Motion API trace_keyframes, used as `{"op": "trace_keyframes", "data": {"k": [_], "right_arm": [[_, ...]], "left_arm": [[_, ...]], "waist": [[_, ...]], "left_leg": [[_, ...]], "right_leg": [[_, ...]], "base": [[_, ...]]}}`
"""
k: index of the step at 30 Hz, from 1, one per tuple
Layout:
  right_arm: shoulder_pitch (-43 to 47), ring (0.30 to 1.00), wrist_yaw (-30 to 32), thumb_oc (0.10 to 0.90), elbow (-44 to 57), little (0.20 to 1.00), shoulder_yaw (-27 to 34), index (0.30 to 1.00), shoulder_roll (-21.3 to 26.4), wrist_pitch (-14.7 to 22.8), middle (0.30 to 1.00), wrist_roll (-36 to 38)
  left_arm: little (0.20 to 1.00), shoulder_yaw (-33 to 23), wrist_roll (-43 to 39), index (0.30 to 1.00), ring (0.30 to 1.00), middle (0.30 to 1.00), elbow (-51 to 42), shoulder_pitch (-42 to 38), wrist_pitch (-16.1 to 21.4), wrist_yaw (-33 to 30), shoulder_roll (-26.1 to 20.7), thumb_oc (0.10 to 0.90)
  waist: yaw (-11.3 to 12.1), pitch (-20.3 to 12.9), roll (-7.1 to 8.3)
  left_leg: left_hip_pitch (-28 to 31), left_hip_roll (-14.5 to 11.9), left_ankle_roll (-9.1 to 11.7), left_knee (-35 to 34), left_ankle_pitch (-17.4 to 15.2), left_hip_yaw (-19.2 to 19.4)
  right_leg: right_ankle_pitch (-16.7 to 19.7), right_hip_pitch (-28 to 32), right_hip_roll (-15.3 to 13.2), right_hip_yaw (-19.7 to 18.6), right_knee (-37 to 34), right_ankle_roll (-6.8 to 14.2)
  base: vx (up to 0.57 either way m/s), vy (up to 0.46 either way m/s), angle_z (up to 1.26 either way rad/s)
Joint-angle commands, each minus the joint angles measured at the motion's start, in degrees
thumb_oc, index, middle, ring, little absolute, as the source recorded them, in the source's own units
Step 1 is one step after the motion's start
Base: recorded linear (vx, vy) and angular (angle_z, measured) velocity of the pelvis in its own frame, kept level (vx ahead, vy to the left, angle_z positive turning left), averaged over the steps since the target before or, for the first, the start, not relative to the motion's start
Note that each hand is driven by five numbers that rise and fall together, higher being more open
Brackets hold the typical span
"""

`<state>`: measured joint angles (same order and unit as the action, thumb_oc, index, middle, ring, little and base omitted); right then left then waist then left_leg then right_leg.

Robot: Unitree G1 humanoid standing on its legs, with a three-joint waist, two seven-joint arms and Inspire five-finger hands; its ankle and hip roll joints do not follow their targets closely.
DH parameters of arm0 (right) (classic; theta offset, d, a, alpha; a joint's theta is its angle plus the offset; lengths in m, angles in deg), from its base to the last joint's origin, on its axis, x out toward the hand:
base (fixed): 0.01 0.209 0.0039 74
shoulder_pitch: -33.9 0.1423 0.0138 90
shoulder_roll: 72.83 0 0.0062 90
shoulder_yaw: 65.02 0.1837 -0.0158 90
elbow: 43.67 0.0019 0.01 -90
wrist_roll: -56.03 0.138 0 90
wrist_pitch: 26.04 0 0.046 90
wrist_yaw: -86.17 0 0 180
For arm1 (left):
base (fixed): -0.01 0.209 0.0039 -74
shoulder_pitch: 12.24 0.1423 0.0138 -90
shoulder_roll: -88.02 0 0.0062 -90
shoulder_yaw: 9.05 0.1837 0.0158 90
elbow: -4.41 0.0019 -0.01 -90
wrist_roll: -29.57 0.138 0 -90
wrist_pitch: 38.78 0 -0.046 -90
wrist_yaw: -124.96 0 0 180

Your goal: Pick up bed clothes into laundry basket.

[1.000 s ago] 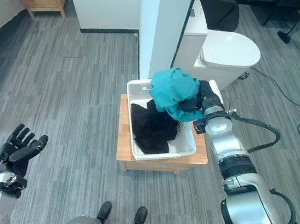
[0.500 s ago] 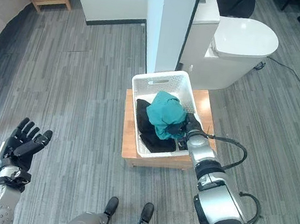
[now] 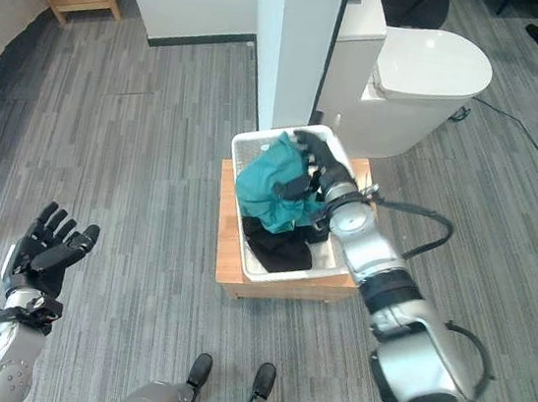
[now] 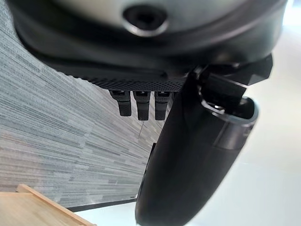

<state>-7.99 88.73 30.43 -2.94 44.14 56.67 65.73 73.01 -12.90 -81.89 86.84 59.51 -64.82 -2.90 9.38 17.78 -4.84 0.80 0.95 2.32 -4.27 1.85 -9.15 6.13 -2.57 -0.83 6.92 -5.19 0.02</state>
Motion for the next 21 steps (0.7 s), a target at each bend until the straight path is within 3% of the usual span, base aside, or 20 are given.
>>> {"op": "trace_keyframes", "data": {"k": [1,10,14,16,17,18,19,20,21], "right_arm": [[7.1,0.9,2.11,0.8,1.44,0.9,4.89,0.9,-1.37,6.32,0.9,-2.72],[-2.93,0.9,0.72,0.8,16.92,0.9,13.47,0.9,2.7,6.63,0.9,-4.71],[-9.4,0.9,-0.26,0.8,22.08,0.9,16.64,0.9,-2.26,10.18,0.9,2.29],[-18.16,0.9,-2.29,0.8,24.34,0.9,20.15,0.9,-9.97,12.83,0.9,9.38],[-18.53,0.9,-2.39,0.8,24.58,0.9,20.38,0.9,-10.01,12.77,0.9,9.44],[-26.3,0.9,-3.77,0.8,24.33,0.9,23.8,0.9,-14.32,13.94,0.9,13.81],[-26.43,0.9,-3.8,0.8,24.39,0.9,23.88,0.9,-14.34,13.9,0.9,13.82],[-33.41,0.9,-4.47,0.8,25.95,0.9,27.31,0.9,-16.57,14.42,0.9,14.04],[-33.53,0.9,-4.48,0.8,26.03,0.9,27.36,0.9,-16.57,14.37,0.9,14.03]], "left_arm": [[0.9,-4.17,2.94,0.9,0.9,0.9,-3.84,0.53,4.74,-0.55,-4.56,0.8],[0.9,-3.86,3.89,0.9,0.9,0.9,-2.23,0.72,3.26,-0.66,-3.6,0.8],[0.9,-3.5,2.8,0.9,0.9,0.9,-2.52,0.6,3.33,-0.69,-2.38,0.8],[0.9,-3.49,1.5,0.9,0.9,0.9,-3.68,0.6,3.37,-0.01,-0.99,0.8],[0.9,-3.39,1.47,0.9,0.9,0.9,-3.72,0.73,3.36,0.01,-1.12,0.8],[0.9,-1.46,1.21,0.9,0.9,0.9,-2.7,-1.46,3.35,0.65,-2.34,0.8],[0.9,-1.39,1.2,0.9,0.9,0.9,-2.64,-1.46,3.37,0.65,-2.4,0.8],[0.9,0.48,1.9,0.9,0.9,0.9,-2.44,-3.66,3.44,1.59,-3.17,0.8],[0.9,0.54,1.91,0.9,0.9,0.9,-2.43,-3.63,3.43,1.57,-3.17,0.8]], "waist": [[-1.64,-5.01,4.5],[-3.68,-6.46,5.25],[-3.93,-6.6,5.09],[-3.79,-5.8,3.81],[-3.74,-5.84,3.9],[-4.92,-5.12,3.2],[-5.02,-5.37,3.34],[-6.94,-5.87,3.03],[-6.98,-6.14,3.14]], "left_leg": [[-3.67,3.64,-0.87,-0.73,1.81,0.77],[-2.45,3.27,-1.05,-0.73,1.08,1.99],[-2.05,3.21,-1.14,-0.73,1.12,2.81],[-1.06,2.35,-1.9,-0.45,0.98,3.64],[-0.99,2.38,-1.9,-0.44,0.97,3.58],[-1.34,2.64,-1.73,0.13,2.27,-0.31],[-1.19,2.73,-1.74,-0.07,1.95,-0.49],[-2.29,3.81,-1.06,0.28,3.68,-6.85],[-2.14,3.86,-1.11,0.05,3.38,-6.9]], "right_leg": [[-8.39,4.62,-0.21,-2.07,0.19,3.8],[-8.29,5.19,-0.22,-3.41,0.19,3.91],[-7.97,5.29,-0.26,-3.32,0.43,4.14],[-10.31,3.52,-0.57,-2.17,8.55,3.76],[-10.65,3.35,-0.62,-2.12,9.12,3.76],[-12.7,2.06,0.31,-4.51,14.47,4.09],[-13.24,2.14,0.2,-4.37,14.55,4.08],[-14.95,1.91,2.19,-11.13,17.21,3.89],[-15.37,2.02,2.09,-11.03,17.15,3.8]], "base": [[-0.01,0.015,-0.18],[-0.02,0.017,-0.07],[-0.06,0.017,-0.13],[-0.08,0.004,-0.05],[-0.17,-0.037,-0.05],[-0.07,-0.051,-0.05],[-0.15,-0.137,0.51],[-0.02,-0.099,1.35],[-0.07,-0.151,2.32]]}}
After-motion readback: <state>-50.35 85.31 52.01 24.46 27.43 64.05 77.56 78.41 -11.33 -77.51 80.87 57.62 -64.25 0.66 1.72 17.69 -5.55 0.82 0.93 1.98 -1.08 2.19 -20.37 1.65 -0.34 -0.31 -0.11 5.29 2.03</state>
